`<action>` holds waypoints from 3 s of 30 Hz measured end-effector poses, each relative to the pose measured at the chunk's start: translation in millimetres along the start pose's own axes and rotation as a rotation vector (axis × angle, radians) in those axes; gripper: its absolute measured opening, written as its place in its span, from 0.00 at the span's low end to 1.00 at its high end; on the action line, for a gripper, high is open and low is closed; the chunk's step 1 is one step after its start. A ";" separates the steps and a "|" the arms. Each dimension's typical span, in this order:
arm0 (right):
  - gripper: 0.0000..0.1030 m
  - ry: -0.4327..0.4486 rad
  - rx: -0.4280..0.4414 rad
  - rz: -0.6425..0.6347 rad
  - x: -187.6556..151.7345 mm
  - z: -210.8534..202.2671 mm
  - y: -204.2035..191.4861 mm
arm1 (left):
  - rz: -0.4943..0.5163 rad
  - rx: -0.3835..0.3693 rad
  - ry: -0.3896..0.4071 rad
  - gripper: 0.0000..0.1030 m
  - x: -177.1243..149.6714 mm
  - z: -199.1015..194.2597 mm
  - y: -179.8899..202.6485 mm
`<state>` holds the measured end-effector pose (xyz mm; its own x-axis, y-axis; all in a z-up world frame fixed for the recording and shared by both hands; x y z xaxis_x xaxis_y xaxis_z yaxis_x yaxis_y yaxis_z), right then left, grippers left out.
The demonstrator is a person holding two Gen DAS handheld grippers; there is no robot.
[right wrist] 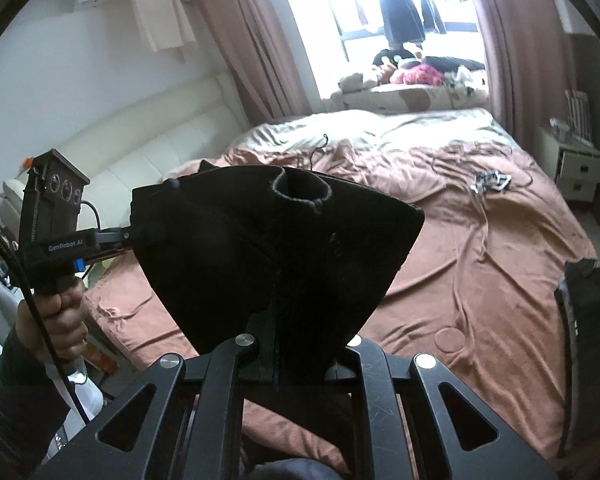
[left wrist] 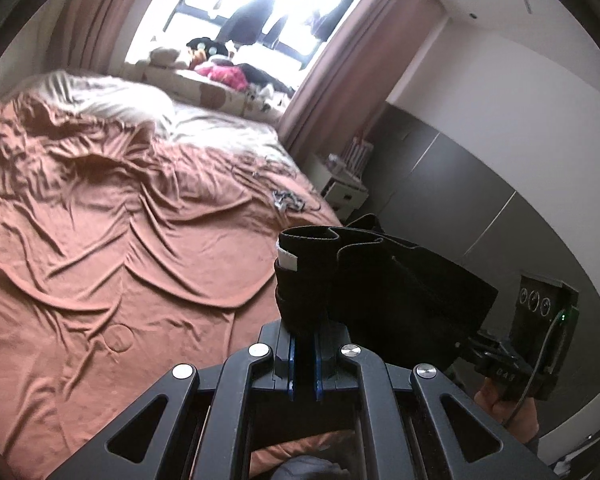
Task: Fold small clothes
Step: 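Lift the folded black shirt off the bed with both grippers and carry it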
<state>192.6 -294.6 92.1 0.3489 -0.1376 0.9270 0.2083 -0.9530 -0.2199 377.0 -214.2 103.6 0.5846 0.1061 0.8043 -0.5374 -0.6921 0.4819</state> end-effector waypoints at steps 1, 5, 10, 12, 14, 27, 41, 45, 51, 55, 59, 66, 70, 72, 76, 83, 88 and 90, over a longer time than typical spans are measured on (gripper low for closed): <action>0.08 0.008 0.005 -0.007 1.0 -2.4 -3.2 | 0.004 0.004 0.008 0.06 1.6 -6.6 3.6; 0.08 0.044 0.053 -0.020 2.8 -24.2 -22.9 | 0.026 0.047 0.026 0.06 6.1 -27.9 13.2; 0.08 0.039 0.052 -0.057 4.5 -40.7 -45.0 | 0.028 0.036 0.069 0.06 15.7 -56.8 19.8; 0.08 0.057 0.068 -0.072 5.8 -50.2 -55.3 | 0.030 0.039 0.084 0.06 17.9 -68.8 21.1; 0.08 0.070 0.077 -0.080 7.4 -57.5 -64.6 | 0.027 0.036 0.098 0.06 20.6 -80.2 22.0; 0.08 0.055 0.166 -0.107 6.6 -10.3 -84.0 | 0.012 0.076 0.187 0.06 30.0 -152.1 -21.6; 0.08 0.009 0.287 -0.179 8.6 81.8 -116.5 | -0.042 0.204 0.302 0.06 37.0 -221.4 -131.6; 0.08 -0.012 0.315 -0.202 5.1 111.9 -131.2 | -0.072 0.243 0.327 0.06 32.5 -237.4 -173.5; 0.08 -0.042 0.369 -0.219 0.9 163.9 -154.5 | -0.109 0.303 0.343 0.06 26.1 -253.8 -233.4; 0.08 -0.072 0.405 -0.244 -4.4 202.2 -172.6 | -0.099 0.324 0.346 0.06 25.2 -265.5 -267.0; 0.08 -0.088 0.437 -0.241 -7.0 230.1 -185.3 | -0.107 0.340 0.354 0.06 24.6 -284.7 -303.0; 0.08 -0.097 0.493 -0.230 -16.2 267.9 -209.1 | -0.119 0.396 0.364 0.06 23.4 -322.8 -357.3; 0.08 -0.093 0.523 -0.230 -22.3 279.6 -225.4 | -0.118 0.425 0.363 0.06 27.2 -341.0 -381.8; 0.08 -0.094 0.540 -0.229 -25.3 285.2 -235.4 | -0.119 0.453 0.342 0.06 32.2 -353.6 -394.6; 0.08 -0.104 0.569 -0.213 -36.1 296.0 -259.5 | -0.100 0.507 0.320 0.06 43.7 -375.8 -413.4; 0.08 -0.125 0.606 -0.182 -52.8 318.9 -300.1 | -0.085 0.579 0.313 0.06 48.7 -403.7 -446.2; 0.08 -0.166 0.622 -0.167 -65.7 335.7 -323.0 | -0.104 0.621 0.308 0.06 48.9 -416.0 -473.0; 0.08 -0.187 0.618 -0.166 -70.4 350.8 -330.9 | -0.103 0.640 0.291 0.06 49.0 -413.7 -484.3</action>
<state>419.6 125.0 -6.9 0.4085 0.0999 0.9073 0.7387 -0.6201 -0.2643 414.4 421.5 53.4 0.3790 0.3180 0.8690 0.0266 -0.9425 0.3332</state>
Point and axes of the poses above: each gripper's, at about its wrist camera, not at the fingertips, and z roughly the way its jaws point, y to its right, x to its top, the point moved 6 cm from there along z, roughly the way its jaws point, and after that the axes turned 10 degrees about y, right-handed, at the moved point
